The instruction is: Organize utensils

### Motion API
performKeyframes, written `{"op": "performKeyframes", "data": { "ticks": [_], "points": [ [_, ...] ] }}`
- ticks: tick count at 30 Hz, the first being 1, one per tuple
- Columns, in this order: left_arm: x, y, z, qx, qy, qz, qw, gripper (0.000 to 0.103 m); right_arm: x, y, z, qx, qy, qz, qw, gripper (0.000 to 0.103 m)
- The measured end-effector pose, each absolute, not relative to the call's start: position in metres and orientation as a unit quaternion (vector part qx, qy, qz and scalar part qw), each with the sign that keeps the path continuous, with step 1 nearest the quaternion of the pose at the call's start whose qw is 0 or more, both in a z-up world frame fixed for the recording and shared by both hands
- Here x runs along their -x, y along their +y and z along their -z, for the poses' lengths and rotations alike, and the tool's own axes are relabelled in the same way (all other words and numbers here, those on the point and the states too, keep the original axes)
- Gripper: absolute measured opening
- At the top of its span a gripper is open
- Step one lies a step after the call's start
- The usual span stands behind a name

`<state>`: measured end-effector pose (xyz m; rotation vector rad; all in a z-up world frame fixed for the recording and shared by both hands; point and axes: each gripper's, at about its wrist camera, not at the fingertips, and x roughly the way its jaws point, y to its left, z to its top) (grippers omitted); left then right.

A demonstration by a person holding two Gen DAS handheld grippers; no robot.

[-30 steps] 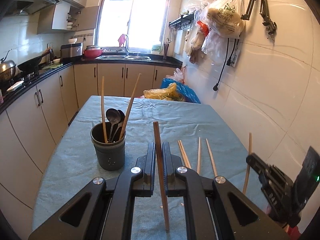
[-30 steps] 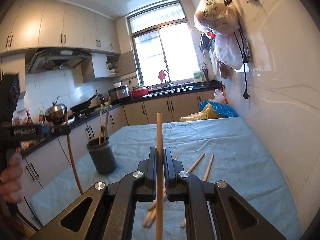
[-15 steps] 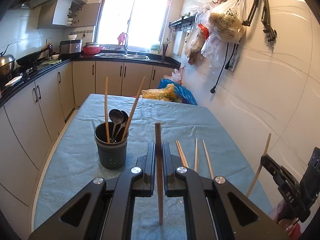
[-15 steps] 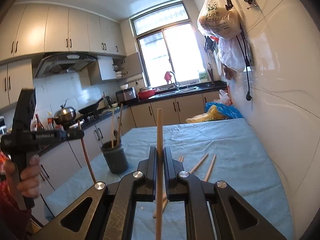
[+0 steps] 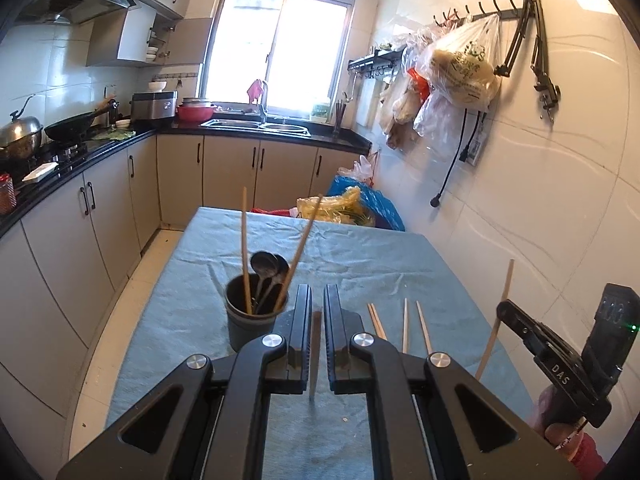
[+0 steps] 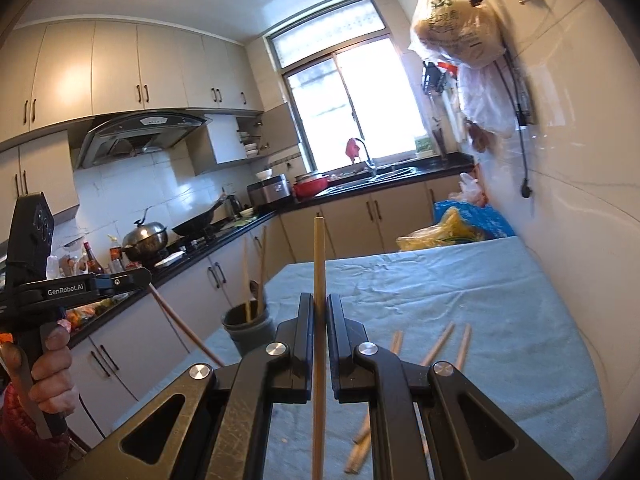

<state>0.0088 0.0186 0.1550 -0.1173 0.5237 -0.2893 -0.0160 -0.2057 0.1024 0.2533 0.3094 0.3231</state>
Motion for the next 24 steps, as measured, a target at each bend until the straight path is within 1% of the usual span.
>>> {"op": "performKeyframes", "data": {
  "ticks": [8, 12, 15, 16, 17, 19, 21, 24],
  "points": [
    [-0.006, 0.031, -0.185, 0.049, 0.232, 0.135, 0.962, 0.006, -0.015, -0.177, -0.133, -0.124, 0.140, -0.191, 0.964, 0.007],
    [-0.010, 0.033, -0.181, 0.046, 0.242, 0.138, 0.959, 0.006, -0.023, -0.172, -0.140, -0.134, 0.137, -0.200, 0.961, 0.007],
    [-0.014, 0.044, -0.164, 0.071, 0.273, 0.137, 0.950, 0.007, -0.021, -0.168, -0.137, -0.130, 0.137, -0.200, 0.961, 0.007],
    [-0.017, 0.054, -0.152, 0.094, 0.301, 0.133, 0.940, 0.011, -0.020, -0.166, -0.135, -0.128, 0.140, -0.203, 0.961, 0.007],
    [-0.019, 0.061, -0.144, 0.109, 0.319, 0.133, 0.932, 0.013, -0.019, -0.163, -0.132, -0.123, 0.144, -0.205, 0.960, 0.007],
    [-0.020, 0.079, -0.117, 0.150, 0.370, 0.126, 0.908, 0.013, -0.019, -0.161, -0.128, -0.118, 0.149, -0.208, 0.960, 0.007],
    [-0.016, 0.090, -0.095, 0.166, 0.404, 0.113, 0.892, 0.013, -0.020, -0.162, -0.125, -0.121, 0.153, -0.215, 0.957, 0.007],
    [-0.005, 0.106, -0.058, 0.212, 0.466, 0.091, 0.854, 0.015, -0.019, -0.162, -0.120, -0.121, 0.153, -0.225, 0.955, 0.007]
  ]
}}
